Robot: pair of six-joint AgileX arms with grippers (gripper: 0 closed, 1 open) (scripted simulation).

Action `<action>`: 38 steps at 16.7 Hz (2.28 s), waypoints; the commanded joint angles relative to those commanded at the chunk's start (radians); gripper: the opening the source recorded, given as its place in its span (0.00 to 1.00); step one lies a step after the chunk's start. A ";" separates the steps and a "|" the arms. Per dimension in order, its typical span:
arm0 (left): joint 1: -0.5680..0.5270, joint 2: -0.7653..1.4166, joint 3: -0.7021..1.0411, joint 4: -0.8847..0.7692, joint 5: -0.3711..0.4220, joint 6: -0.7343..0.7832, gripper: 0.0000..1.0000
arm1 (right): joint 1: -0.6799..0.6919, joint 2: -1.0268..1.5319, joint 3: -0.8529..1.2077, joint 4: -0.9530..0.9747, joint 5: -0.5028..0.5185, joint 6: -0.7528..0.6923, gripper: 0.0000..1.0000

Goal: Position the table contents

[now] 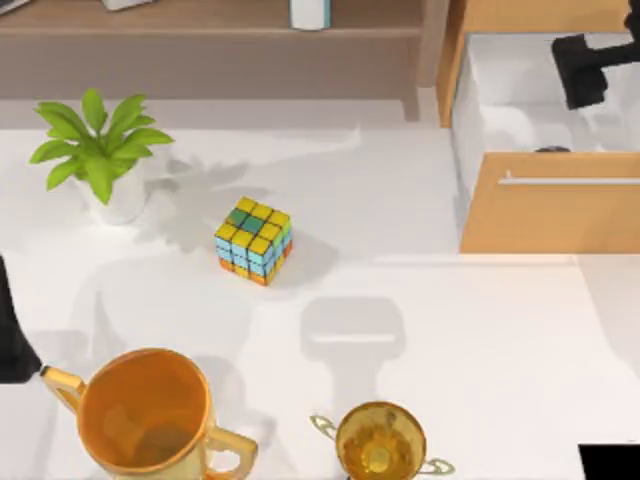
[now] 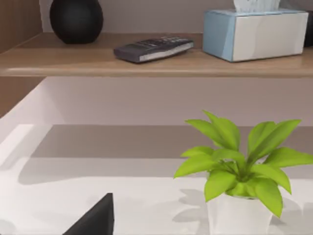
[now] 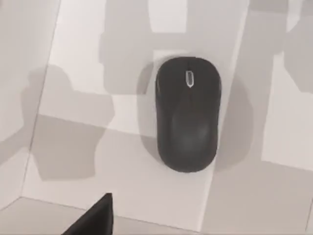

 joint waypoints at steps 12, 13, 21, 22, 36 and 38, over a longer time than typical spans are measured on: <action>0.000 0.000 0.000 0.000 0.000 0.000 1.00 | 0.010 0.429 0.371 -0.215 0.000 -0.011 1.00; 0.000 0.000 0.000 0.000 0.000 0.000 1.00 | 0.007 0.429 0.368 -0.213 0.000 -0.011 1.00; 0.000 0.000 0.000 0.000 0.000 0.000 1.00 | 0.012 0.440 0.323 -0.156 0.000 -0.010 1.00; 0.000 0.000 0.000 0.000 0.000 0.000 1.00 | 0.012 0.441 0.317 -0.149 0.000 -0.010 1.00; 0.000 0.000 0.000 0.000 0.000 0.000 1.00 | 0.011 0.456 0.302 -0.119 0.000 -0.010 0.47; 0.000 0.000 0.000 0.000 0.000 0.000 1.00 | 0.011 0.456 0.302 -0.119 0.000 -0.010 0.32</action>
